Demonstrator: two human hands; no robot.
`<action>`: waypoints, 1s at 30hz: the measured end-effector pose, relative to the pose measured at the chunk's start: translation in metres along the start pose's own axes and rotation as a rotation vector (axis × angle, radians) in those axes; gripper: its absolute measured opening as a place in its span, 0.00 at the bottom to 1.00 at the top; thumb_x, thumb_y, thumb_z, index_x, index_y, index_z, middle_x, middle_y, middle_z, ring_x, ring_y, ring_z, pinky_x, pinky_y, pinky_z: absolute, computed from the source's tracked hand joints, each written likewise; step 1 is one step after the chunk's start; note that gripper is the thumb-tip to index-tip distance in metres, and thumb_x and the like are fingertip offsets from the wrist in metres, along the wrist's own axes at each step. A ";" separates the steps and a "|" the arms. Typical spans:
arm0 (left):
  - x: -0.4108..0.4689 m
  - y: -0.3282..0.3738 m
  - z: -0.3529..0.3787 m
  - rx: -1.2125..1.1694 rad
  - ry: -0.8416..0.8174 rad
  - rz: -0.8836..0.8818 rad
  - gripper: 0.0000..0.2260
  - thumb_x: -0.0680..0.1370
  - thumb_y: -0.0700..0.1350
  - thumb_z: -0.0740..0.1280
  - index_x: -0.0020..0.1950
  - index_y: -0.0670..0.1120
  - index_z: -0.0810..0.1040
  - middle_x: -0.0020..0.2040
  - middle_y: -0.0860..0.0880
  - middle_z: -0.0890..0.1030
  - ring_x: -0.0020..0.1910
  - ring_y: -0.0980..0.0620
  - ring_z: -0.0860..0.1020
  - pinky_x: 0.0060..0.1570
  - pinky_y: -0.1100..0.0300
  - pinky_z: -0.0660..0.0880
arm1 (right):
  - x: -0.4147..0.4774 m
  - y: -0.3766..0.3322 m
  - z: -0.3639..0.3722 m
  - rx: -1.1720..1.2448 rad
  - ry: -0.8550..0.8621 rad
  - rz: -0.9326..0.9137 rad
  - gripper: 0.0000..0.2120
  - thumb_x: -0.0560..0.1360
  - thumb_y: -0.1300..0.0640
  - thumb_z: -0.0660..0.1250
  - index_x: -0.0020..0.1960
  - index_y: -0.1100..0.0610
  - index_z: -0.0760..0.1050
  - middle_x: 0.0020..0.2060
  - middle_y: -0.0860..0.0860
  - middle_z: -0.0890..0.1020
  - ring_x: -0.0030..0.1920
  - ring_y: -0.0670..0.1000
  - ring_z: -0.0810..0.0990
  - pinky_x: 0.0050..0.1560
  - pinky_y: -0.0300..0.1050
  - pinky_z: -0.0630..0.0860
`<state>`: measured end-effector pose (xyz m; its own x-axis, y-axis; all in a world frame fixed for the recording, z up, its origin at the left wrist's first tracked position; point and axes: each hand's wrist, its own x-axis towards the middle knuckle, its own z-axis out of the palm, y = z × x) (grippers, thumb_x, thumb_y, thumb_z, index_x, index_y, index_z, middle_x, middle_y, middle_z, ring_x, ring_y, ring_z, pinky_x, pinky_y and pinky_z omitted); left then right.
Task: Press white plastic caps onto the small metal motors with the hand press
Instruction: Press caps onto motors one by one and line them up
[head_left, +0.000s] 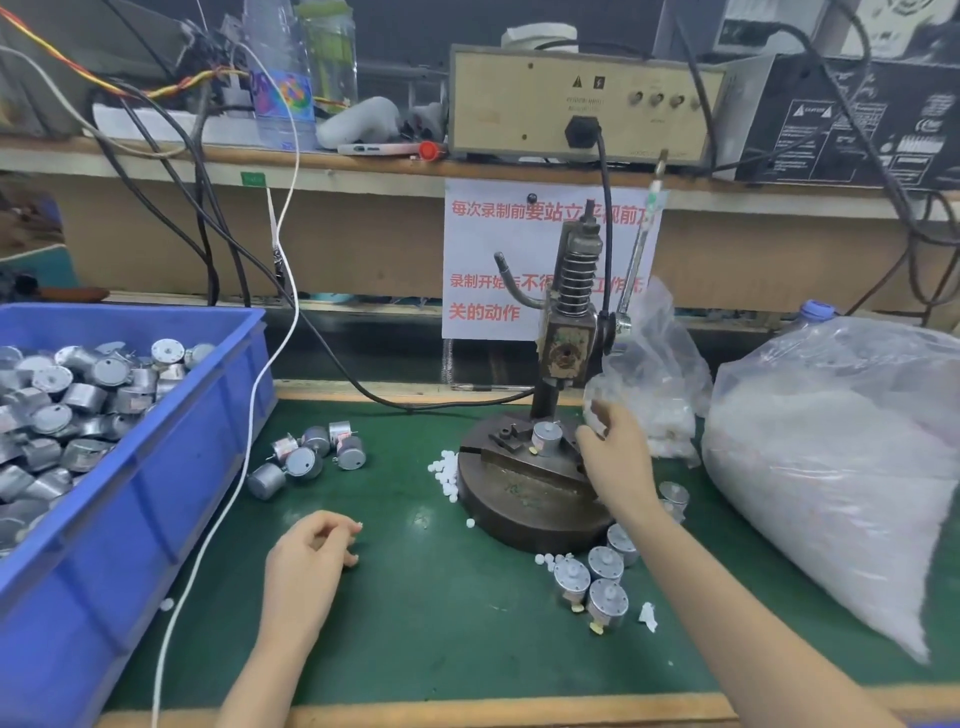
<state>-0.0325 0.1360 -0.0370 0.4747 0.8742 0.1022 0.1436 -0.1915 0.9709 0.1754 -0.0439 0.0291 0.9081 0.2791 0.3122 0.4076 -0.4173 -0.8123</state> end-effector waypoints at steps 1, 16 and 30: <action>0.000 0.000 0.000 0.000 -0.002 0.001 0.10 0.74 0.33 0.61 0.37 0.42 0.79 0.37 0.47 0.80 0.32 0.50 0.77 0.41 0.55 0.73 | -0.003 0.007 0.007 -0.042 -0.051 -0.014 0.21 0.77 0.59 0.60 0.69 0.59 0.66 0.67 0.54 0.71 0.67 0.52 0.69 0.65 0.45 0.64; 0.002 -0.004 0.003 0.241 -0.094 0.110 0.12 0.74 0.35 0.64 0.34 0.49 0.78 0.38 0.50 0.79 0.38 0.49 0.79 0.43 0.56 0.73 | -0.057 -0.003 0.019 -0.174 -0.385 -0.386 0.12 0.71 0.50 0.71 0.54 0.51 0.78 0.48 0.46 0.78 0.51 0.47 0.73 0.54 0.37 0.66; -0.013 0.008 0.033 0.410 -0.261 0.339 0.05 0.75 0.40 0.67 0.45 0.49 0.81 0.39 0.55 0.74 0.38 0.58 0.73 0.43 0.61 0.70 | -0.108 -0.014 0.039 -0.323 -0.187 -0.652 0.06 0.62 0.61 0.73 0.38 0.57 0.80 0.40 0.50 0.79 0.42 0.53 0.78 0.43 0.43 0.73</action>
<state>-0.0087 0.1085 -0.0381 0.7434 0.6053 0.2845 0.2462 -0.6432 0.7251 0.0675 -0.0345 -0.0122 0.4530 0.6867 0.5686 0.8915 -0.3423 -0.2968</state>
